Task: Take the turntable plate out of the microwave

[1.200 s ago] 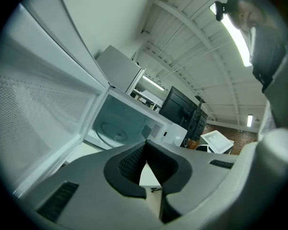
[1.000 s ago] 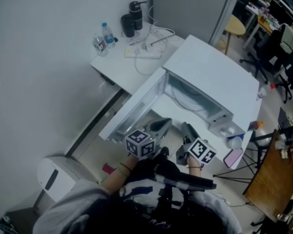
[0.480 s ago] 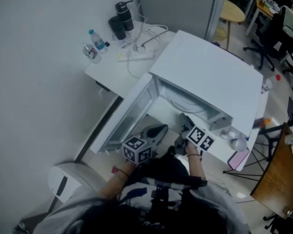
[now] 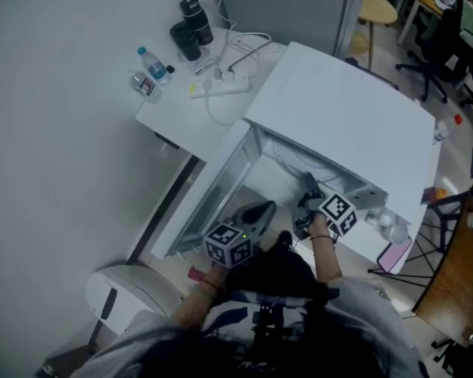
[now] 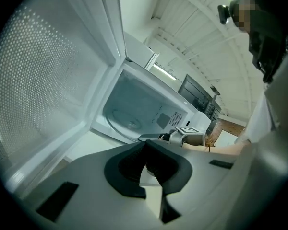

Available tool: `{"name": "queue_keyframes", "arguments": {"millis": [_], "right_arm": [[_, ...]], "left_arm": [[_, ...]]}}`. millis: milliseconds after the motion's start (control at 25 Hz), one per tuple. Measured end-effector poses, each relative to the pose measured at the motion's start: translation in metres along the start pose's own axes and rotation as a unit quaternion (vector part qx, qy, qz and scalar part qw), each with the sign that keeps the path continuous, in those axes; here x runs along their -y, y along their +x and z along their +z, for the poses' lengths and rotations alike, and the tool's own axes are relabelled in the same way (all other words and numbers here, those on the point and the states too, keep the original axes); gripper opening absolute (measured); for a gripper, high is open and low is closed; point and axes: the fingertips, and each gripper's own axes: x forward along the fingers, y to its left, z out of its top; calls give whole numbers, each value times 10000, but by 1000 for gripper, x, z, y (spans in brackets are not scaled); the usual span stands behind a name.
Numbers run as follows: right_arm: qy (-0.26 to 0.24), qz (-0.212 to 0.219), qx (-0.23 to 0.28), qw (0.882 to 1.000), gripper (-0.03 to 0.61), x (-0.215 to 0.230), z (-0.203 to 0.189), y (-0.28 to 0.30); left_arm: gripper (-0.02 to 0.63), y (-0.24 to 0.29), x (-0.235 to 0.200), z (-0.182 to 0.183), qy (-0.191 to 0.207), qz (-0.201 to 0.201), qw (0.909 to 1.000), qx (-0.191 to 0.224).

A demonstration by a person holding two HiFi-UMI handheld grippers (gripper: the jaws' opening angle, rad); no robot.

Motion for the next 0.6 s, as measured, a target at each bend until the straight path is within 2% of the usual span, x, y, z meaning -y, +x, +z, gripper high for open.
{"name": "queue_keyframes", "arguments": {"millis": [80,360,480,600], "right_arm": [[90,122,77,9999,67,0,1,-1],[-36,125,70,9999,63,0,-8,-18],[-93,243,1,9997,63,-1,-16,-31],[-205,303,-52,9993,63,0,-21,-44]], "left_arm": [[5,0,-2,-1,-27,-22,10000,-13],[5,0,-12,3,-350,37,9994,72],[5,8,-13,-2,-626,-125,9979,-53],[84,20,-9,-19,-1012,-370,9933,-425]]}}
